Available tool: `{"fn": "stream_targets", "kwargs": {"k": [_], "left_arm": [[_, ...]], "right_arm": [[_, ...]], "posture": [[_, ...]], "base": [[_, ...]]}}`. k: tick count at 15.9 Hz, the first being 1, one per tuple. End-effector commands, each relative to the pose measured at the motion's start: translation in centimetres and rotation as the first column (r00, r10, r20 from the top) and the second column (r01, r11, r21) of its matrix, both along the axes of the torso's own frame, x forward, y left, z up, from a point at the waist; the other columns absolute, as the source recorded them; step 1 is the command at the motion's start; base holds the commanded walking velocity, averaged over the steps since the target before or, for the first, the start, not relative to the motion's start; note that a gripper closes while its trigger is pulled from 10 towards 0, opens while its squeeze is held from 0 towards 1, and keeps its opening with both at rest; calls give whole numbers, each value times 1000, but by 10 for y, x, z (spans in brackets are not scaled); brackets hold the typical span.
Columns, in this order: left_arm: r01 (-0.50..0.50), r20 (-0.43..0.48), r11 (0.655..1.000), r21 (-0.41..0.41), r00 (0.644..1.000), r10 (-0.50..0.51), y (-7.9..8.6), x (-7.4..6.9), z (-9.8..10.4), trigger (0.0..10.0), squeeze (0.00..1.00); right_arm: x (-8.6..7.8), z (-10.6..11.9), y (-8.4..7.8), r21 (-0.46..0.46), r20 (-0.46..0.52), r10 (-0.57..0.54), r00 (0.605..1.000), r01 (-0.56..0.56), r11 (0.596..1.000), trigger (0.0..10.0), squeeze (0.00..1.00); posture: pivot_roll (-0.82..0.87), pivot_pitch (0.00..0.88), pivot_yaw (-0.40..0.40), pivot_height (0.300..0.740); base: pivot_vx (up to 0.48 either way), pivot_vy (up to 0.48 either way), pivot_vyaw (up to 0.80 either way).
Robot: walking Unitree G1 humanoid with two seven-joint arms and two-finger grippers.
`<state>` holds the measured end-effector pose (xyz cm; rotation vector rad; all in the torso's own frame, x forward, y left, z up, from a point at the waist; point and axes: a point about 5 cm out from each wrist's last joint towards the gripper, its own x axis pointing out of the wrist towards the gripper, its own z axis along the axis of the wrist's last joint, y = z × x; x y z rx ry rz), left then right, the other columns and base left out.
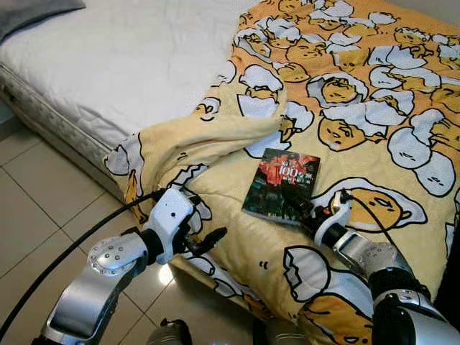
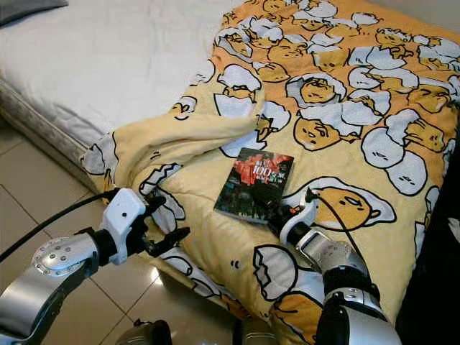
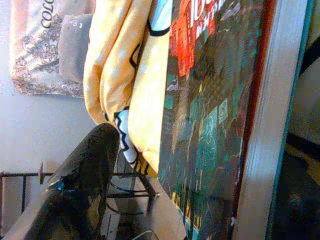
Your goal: Clean up the room
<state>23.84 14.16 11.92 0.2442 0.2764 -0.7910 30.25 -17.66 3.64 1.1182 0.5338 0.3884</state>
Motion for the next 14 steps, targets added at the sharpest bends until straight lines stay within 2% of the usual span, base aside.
{"fn": "stream_targets", "kwargs": {"k": [1,5,7,14], "left_arm": [[-9,3,1000,6,1000,9,3,1,-1,10000,1000],[-10,6,1000,8,1000,10,2,1,-1,10000,1000],[-10,7,1000,8,1000,10,1,1,-1,10000,1000],[-7,10,1000,15,1000,6,1,3,-2,10000,1000]], "right_arm": [[4,6,0,14,30,-15,999,15,1000,0,0],[6,7,3,5,28,-29,999,29,1000,0,0],[7,-3,7,-92,-25,-89,996,86,992,0,0],[11,-4,15,-47,-50,-177,983,175,984,0,0]], "posture": [[-137,154,-16,740],[-138,154,-16,740],[-138,153,-13,740],[-132,136,-1,740]], "base": [[0,0,0],[0,0,0],[0,0,0],[0,0,0]]}}
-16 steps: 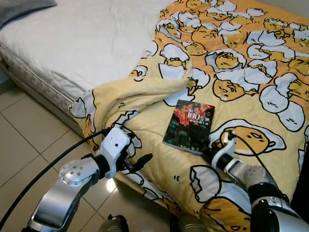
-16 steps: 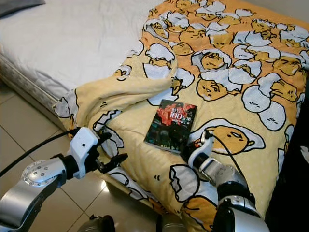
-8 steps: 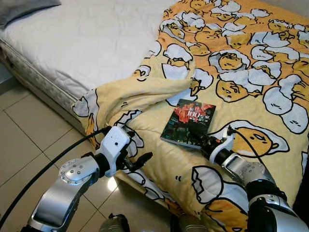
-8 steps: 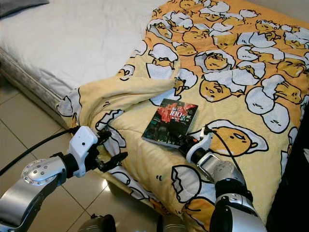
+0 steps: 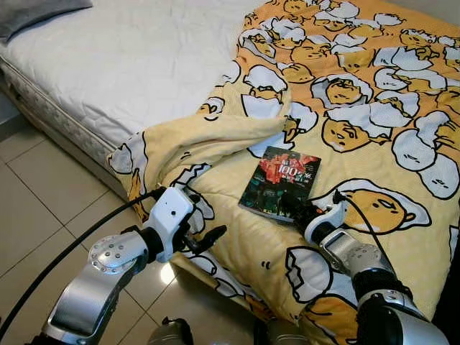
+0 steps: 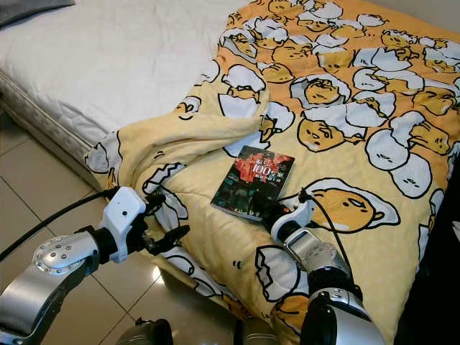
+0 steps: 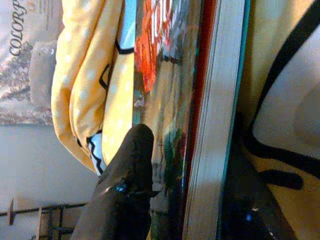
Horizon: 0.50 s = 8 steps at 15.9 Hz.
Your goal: Clean up the room
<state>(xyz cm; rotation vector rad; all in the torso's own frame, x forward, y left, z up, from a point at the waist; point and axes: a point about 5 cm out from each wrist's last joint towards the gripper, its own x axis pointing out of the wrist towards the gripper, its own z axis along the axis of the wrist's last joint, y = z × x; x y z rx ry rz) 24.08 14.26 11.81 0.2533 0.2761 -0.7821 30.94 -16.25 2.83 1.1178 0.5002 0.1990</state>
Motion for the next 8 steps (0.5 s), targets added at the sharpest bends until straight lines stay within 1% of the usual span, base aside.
{"fn": "stream_targets", "kwargs": {"k": [1,2,3,6,7,8], "left_arm": [[1,5,1000,6,1000,-1,0,0,-1,10000,1000],[-7,-1,1000,5,1000,7,1,0,-1,10000,1000],[-36,-7,999,-3,999,36,2,0,-3,10000,1000],[-61,-9,998,-13,998,61,2,-3,-6,10000,1000],[-84,0,996,-19,996,84,2,-2,-7,10000,1000],[-152,18,988,-39,988,152,5,2,-5,10000,1000]], "right_arm": [[4,4,1,9,8,-17,1000,17,1000,0,0],[4,4,0,14,15,-19,1000,19,1000,0,0],[3,8,1,48,38,-25,999,24,999,0,0],[-1,11,-1,85,75,-35,997,29,996,0,0],[-3,14,-3,99,94,-43,995,34,994,0,0],[-7,21,-7,119,120,-61,991,46,992,0,0]], "posture": [[-132,136,-1,740],[-133,128,3,740],[-136,113,11,740],[-135,89,13,740],[-135,78,12,740],[-134,63,7,740]], "base": [[0,0,0],[0,0,0],[0,0,0],[0,0,0],[0,0,0],[0,0,0]]}}
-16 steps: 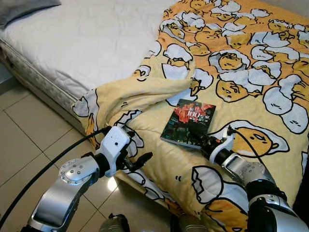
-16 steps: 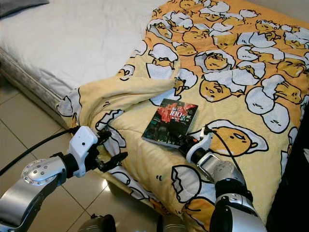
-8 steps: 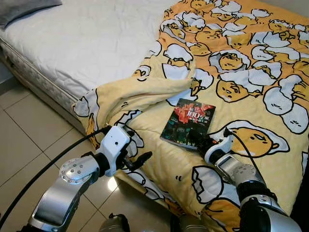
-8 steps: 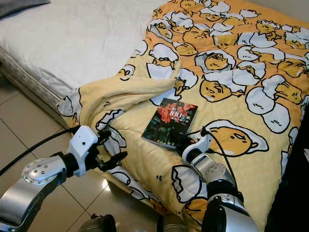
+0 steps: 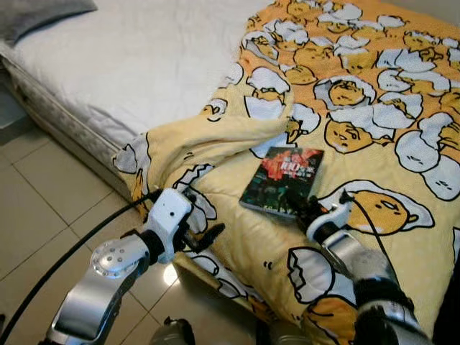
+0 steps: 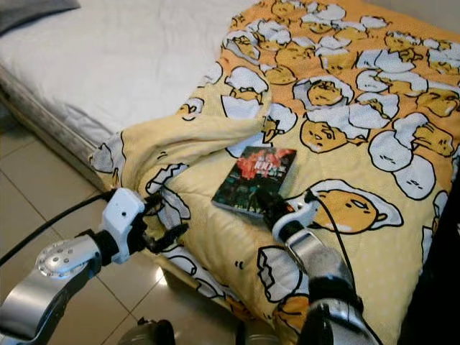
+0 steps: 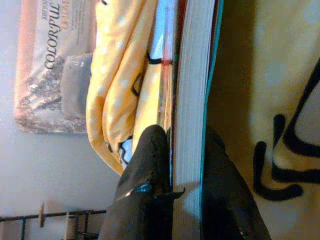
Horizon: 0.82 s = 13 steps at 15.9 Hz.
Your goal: Clean up the room
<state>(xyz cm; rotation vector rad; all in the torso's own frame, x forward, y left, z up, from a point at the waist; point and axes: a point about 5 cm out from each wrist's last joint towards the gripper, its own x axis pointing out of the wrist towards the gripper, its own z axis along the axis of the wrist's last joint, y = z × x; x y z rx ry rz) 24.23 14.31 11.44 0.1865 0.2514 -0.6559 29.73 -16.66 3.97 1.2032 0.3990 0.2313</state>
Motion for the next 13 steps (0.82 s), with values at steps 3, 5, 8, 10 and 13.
{"fn": "stream_targets", "kwargs": {"k": [3,5,8,10,13], "left_arm": [[-199,89,980,-13,976,199,17,10,9,10000,1000],[-244,148,970,-16,959,244,19,12,16,10000,1000],[-290,203,957,-28,936,289,15,19,24,10000,1000],[-284,216,959,-5,936,278,11,22,23,10000,1000],[-302,232,953,-11,926,297,10,28,26,10000,1000]], "right_arm": [[-9,47,-16,-139,189,-51,981,78,987,0,0],[-17,64,-17,-304,258,-21,966,102,947,4431,0],[-29,84,-12,-444,309,-39,950,180,878,10000,0],[-35,85,-11,-492,308,-76,948,227,840,10000,0],[-43,80,-7,-596,284,-85,955,245,765,10000,0]], "posture": [[-135,46,10,740],[-142,38,24,740],[-147,29,34,740],[-149,25,38,740],[-154,18,43,740]], "base": [[0,0,0],[0,0,0],[0,0,-154],[0,180,-706],[0,365,-785]]}}
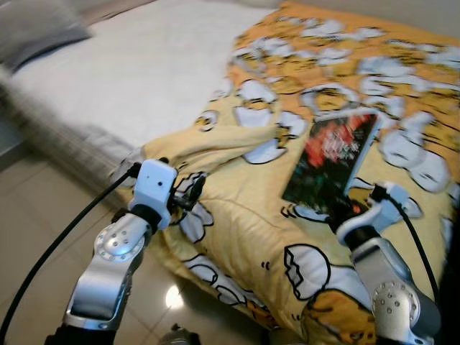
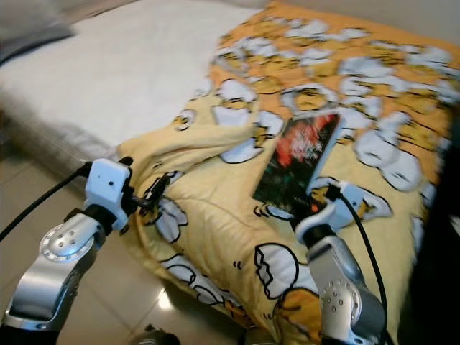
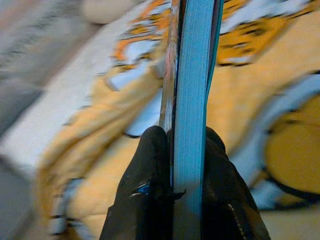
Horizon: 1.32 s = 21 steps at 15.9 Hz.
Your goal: Clean up the room
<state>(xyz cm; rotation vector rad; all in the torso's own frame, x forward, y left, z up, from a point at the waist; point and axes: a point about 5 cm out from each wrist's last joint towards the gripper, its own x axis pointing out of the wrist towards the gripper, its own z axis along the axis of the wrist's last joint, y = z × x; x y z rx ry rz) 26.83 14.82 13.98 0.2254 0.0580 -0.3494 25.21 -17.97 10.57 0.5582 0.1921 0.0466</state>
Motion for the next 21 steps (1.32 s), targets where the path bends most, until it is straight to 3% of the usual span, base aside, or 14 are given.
{"fn": "stream_targets", "kwargs": {"k": [1,17,21], "left_arm": [[-36,4,999,17,999,35,7,3,1,10000,1000],[-169,-40,985,-18,985,168,29,3,-2,10000,1000],[-181,-46,983,-18,983,180,29,-1,-4,10000,1000]], "right_arm": [[1,12,6,-44,54,-5,999,7,999,10000,0],[5,5,16,-238,23,-25,999,30,971,10000,0],[4,5,19,-296,33,-4,999,14,955,10000,0]], "posture": [[-151,16,42,740],[-126,7,5,740],[-123,19,-3,740]], "base": [[0,364,-788],[0,410,-784],[0,414,-144]]}}
